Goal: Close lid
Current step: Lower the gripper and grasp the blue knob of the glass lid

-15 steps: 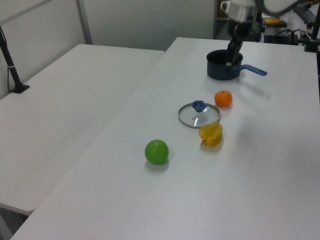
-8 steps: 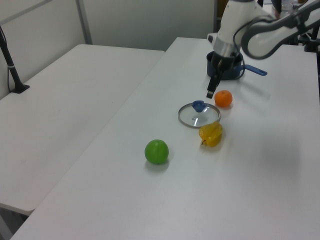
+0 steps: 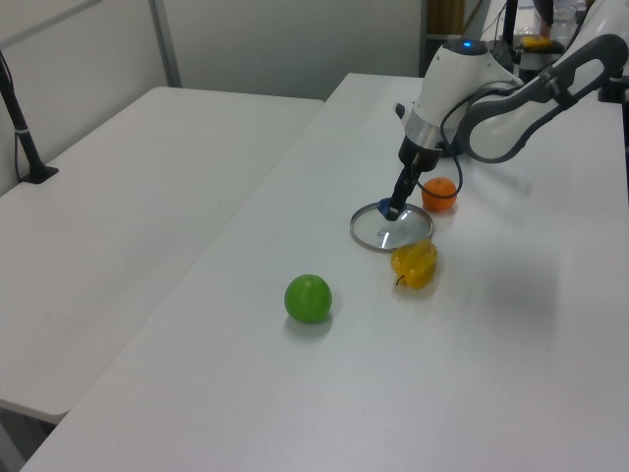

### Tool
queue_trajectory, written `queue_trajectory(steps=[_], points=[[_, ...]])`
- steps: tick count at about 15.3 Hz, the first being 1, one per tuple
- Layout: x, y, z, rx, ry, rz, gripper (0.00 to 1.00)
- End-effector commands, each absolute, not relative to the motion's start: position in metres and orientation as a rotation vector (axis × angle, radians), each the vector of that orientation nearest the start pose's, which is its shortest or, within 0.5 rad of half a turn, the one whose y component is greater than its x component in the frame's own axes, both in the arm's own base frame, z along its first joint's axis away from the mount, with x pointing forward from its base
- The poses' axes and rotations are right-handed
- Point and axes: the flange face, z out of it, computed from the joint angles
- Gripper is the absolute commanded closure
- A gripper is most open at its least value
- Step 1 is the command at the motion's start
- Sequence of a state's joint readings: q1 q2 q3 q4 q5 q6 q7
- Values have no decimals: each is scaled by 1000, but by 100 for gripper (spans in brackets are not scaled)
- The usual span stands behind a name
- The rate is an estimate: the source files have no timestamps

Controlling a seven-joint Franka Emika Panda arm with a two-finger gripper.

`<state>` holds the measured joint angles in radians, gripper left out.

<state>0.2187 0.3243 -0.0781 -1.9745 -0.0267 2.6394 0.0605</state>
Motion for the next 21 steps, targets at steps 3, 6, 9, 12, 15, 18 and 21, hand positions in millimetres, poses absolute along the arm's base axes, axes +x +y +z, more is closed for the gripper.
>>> queue_trajectory(steps=[3,6,9,12,15,18,21], points=[[635,96,333,-3083,-167,-564,8],[637,96,334,-3081,-154,-571,23],[637,96,335,-3078,-123,-572,31],[638,96,341,-3074,-117,-584,49],[640,97,354,-3060,-39,-604,56],[643,90,381,-3059,19,-601,57],[652,74,407,-3086,57,-553,57]])
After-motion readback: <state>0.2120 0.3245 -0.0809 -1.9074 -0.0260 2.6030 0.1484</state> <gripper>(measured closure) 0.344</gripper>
